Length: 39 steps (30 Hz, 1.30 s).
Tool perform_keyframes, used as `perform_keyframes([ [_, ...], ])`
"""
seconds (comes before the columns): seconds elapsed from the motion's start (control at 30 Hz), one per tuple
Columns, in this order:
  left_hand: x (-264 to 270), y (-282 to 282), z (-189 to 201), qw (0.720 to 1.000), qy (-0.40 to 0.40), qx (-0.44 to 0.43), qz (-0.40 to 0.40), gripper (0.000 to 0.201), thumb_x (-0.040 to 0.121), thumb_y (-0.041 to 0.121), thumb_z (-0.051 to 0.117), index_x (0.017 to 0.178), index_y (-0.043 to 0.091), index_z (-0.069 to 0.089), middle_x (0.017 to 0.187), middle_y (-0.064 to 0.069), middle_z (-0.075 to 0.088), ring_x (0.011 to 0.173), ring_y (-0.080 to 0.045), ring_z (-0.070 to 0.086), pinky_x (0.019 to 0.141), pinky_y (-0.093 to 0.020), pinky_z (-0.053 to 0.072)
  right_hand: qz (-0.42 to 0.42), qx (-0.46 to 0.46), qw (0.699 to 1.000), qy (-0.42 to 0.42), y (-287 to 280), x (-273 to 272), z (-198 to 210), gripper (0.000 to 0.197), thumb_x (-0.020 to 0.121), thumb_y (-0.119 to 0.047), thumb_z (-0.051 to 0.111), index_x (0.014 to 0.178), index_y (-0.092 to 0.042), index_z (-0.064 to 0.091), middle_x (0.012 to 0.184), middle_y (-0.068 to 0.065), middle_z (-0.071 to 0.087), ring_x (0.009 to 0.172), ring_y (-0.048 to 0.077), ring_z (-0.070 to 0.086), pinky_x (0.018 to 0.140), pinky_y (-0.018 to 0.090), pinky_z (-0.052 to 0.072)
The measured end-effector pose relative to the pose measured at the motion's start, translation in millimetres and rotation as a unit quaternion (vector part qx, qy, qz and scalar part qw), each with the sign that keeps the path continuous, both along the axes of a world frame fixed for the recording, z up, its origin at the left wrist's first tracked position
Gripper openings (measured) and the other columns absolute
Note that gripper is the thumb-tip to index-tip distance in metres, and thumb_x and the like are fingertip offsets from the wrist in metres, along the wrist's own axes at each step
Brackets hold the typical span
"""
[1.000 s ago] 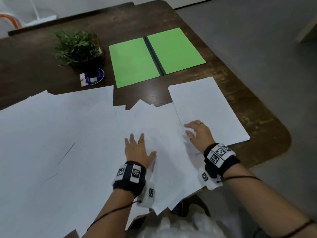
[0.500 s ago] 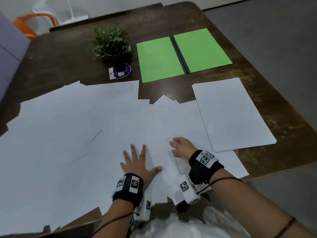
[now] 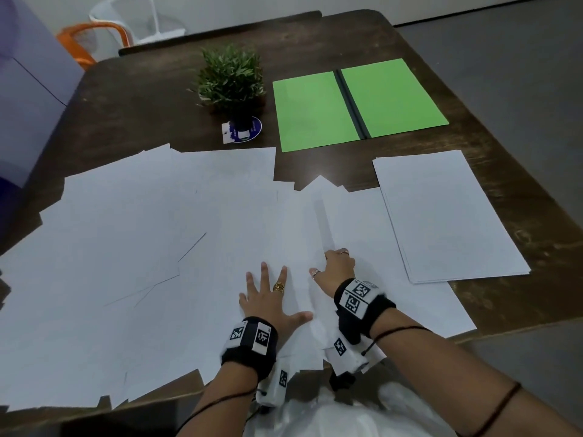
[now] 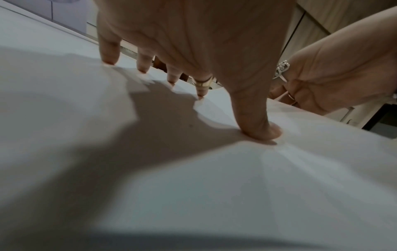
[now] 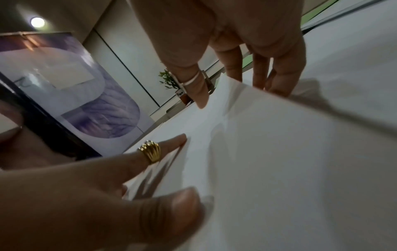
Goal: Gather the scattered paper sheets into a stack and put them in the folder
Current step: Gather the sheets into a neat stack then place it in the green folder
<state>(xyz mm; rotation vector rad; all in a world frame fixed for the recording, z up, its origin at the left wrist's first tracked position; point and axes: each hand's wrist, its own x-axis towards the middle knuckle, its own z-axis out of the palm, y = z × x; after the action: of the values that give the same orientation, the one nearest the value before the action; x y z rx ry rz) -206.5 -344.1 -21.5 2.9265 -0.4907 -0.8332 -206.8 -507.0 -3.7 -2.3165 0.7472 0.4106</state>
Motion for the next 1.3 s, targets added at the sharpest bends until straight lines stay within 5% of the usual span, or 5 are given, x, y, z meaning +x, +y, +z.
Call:
perform_keyframes([
  [0.4,11,6,5,0.997,-0.011,-0.061,0.049,0.089,0.082,0.072,0.039,0.149,0.032,-0.002,0.158,0.007,-0.009,0.145,-0.026,-0.008,0.113,-0.051,0.013,-0.087,0.141,0.986,-0.012,-13,17,8,0.068,0.080,-0.013,0.070,0.137,-0.006,0.034,0.136,0.013,0.048,0.124,0.027,0.048,0.097,0.028,0.040],
  [0.73,44,21,14,0.975,-0.034,-0.160,0.151,0.076,0.091,0.053,0.046,0.151,0.023,0.011,0.158,-0.006,0.002,0.143,-0.028,0.011,0.111,-0.043,0.024,-0.026,0.022,0.973,-0.227,-45,19,37,0.015,0.083,0.006,0.053,0.086,0.006,0.068,0.083,0.019,0.068,0.081,0.028,0.057,0.067,0.022,0.035],
  [1.0,96,30,46,0.866,-0.127,-0.367,0.314,0.123,0.057,0.092,0.036,0.151,0.017,0.010,0.157,-0.014,-0.002,0.144,-0.032,0.006,0.114,-0.046,0.020,-0.095,0.163,0.901,-0.391,-80,9,69,0.029,0.085,0.013,0.056,0.099,-0.009,0.069,0.076,-0.001,0.065,0.066,-0.004,0.060,0.066,0.011,0.045],
  [1.2,133,15,91,0.786,-0.396,-0.454,0.142,0.084,0.078,0.067,0.053,0.146,0.028,0.023,0.157,-0.004,0.002,0.144,-0.020,0.007,0.116,-0.042,0.015,-0.070,0.185,0.898,-0.392,-99,11,67,0.036,0.087,0.010,0.054,0.105,-0.019,0.065,0.081,-0.010,0.070,0.072,-0.005,0.060,0.068,0.004,0.044],
  [1.3,149,0,107,0.822,-0.427,-0.370,0.064,0.076,0.078,0.062,0.056,0.142,0.031,0.032,0.156,-0.008,0.014,0.144,-0.026,0.009,0.112,-0.044,0.010,-0.022,0.109,0.922,-0.371,-97,8,53,0.046,0.089,0.009,0.052,0.112,-0.030,0.062,0.085,-0.030,0.067,0.083,-0.007,0.059,0.079,0.007,0.042],
])
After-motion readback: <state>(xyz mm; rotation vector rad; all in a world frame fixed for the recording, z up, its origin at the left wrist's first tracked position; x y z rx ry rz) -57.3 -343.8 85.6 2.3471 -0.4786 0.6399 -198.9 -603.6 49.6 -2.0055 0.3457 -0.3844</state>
